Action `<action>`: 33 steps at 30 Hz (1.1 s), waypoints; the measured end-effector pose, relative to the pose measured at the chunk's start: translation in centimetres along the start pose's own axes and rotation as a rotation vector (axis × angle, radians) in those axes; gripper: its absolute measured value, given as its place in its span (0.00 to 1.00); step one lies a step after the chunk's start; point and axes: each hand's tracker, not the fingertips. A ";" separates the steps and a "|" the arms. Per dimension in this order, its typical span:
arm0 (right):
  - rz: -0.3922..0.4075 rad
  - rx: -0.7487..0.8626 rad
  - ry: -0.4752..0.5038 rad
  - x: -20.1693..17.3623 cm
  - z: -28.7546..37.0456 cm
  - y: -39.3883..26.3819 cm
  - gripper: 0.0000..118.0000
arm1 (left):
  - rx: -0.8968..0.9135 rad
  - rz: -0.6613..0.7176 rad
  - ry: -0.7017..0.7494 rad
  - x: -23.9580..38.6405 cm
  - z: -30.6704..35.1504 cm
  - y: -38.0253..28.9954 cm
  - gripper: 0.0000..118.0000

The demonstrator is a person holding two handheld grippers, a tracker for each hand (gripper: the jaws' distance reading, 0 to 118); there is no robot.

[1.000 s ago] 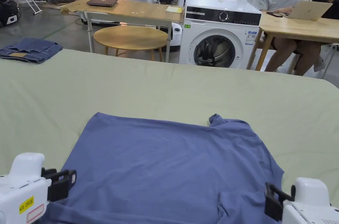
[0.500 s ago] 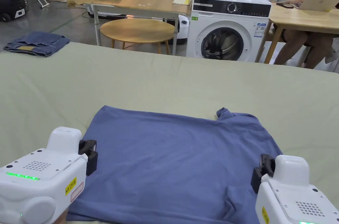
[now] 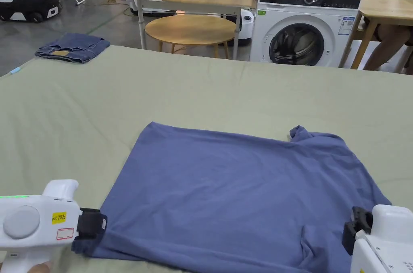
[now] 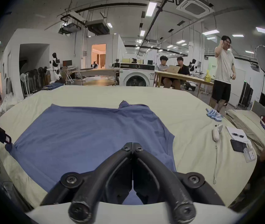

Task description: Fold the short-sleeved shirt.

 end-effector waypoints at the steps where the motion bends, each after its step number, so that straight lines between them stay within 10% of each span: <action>1: 0.004 -0.005 -0.001 -0.1 0.0 0.0 0.00 | -0.022 0.006 0.017 -0.2 -0.5 -0.1 0.40; 11: 0.044 -0.082 -0.029 1.6 1.1 0.3 0.00 | -0.056 -0.011 0.134 0.8 -2.1 -2.9 0.46; 16: 0.042 -0.248 -0.029 4.5 1.0 0.0 0.41 | -0.053 -0.055 0.103 1.4 -1.9 -2.9 0.03; 19: 0.039 -0.386 -0.008 6.5 0.5 -1.0 0.44 | -0.045 -0.049 0.075 1.7 -1.5 -3.2 0.03; 26: -0.034 -0.563 0.024 9.4 -1.4 -5.6 0.42 | -0.025 -0.057 0.044 1.5 -1.0 -3.6 0.03; 33: -0.019 -0.537 0.068 8.5 -2.2 -6.5 0.07 | -0.002 -0.067 0.023 1.2 -0.7 -3.8 0.03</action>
